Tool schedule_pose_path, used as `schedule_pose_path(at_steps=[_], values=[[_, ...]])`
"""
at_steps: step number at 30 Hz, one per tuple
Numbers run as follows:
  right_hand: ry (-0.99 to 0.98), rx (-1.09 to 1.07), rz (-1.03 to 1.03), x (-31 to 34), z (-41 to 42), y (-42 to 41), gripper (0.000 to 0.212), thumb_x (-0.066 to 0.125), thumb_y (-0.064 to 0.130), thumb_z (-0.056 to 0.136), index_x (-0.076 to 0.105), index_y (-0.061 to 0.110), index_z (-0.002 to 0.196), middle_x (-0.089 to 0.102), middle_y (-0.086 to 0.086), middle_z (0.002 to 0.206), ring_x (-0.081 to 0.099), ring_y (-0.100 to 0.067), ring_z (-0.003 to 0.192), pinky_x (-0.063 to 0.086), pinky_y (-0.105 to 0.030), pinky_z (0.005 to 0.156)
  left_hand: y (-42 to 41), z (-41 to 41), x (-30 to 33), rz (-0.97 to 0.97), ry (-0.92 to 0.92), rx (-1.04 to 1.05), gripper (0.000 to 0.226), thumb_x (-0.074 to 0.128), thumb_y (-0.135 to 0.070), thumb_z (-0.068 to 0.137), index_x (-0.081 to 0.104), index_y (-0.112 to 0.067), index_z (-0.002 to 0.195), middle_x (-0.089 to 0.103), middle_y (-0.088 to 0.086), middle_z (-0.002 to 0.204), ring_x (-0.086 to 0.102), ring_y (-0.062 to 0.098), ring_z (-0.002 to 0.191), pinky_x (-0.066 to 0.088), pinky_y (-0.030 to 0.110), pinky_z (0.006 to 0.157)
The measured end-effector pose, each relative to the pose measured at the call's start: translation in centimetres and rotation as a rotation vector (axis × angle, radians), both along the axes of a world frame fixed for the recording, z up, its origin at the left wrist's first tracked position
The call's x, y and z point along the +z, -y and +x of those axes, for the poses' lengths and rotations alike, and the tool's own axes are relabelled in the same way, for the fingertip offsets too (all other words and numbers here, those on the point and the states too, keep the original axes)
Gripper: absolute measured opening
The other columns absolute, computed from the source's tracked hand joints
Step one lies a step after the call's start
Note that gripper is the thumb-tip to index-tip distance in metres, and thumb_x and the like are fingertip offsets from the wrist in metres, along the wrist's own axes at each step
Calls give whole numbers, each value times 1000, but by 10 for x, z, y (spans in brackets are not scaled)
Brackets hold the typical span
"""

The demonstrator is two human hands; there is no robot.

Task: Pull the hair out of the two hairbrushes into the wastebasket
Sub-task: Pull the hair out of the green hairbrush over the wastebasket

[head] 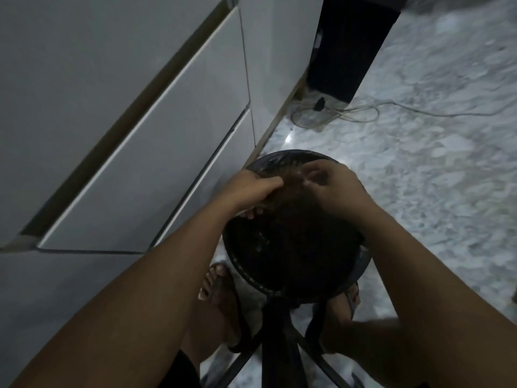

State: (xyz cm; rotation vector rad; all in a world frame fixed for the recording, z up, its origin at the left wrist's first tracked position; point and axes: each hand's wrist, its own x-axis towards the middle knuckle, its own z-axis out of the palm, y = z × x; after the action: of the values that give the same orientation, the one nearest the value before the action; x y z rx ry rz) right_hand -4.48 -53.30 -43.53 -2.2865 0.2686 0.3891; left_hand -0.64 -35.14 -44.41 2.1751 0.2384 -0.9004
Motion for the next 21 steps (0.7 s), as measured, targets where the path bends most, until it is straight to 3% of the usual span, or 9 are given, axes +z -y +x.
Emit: schedule_pose_path(at_steps=[3,7,12,17,21], values=[[46,67,-29,4,13,5,39,68,20,86,62,24,124,68,-3,117,62,-19,109,49,-35,96,3,11,-1,40,1,-88,45,62,-51,79,74,-7,82,64,4,48,60,24,45,47,26,49],[80,161,-81,3,18,8,40,68,13,84,66,26,122,70,-3,117,63,-22,109,50,-40,97,11,16,2,35,-17,-156,42,63,-44,81,74,-4,81,66,8,53,60,24,47,49,28,50],[59,156,-118,3,23,17,27,65,2,83,79,23,93,74,-1,96,68,-18,87,56,-32,81,15,18,6,58,-37,-234,42,64,-46,82,74,-5,78,66,6,52,57,21,41,48,27,49],[125,2,-116,8,27,32,18,65,4,87,77,16,90,68,0,84,63,-14,82,48,-21,70,14,27,9,17,-58,-149,43,63,-46,83,74,-5,84,66,8,53,54,21,39,44,25,48],[155,-74,-115,3,28,32,19,62,2,84,76,16,87,66,2,82,63,-16,81,43,-18,65,20,29,13,26,-30,-155,43,62,-47,83,74,-6,89,68,10,60,59,25,49,46,27,53]])
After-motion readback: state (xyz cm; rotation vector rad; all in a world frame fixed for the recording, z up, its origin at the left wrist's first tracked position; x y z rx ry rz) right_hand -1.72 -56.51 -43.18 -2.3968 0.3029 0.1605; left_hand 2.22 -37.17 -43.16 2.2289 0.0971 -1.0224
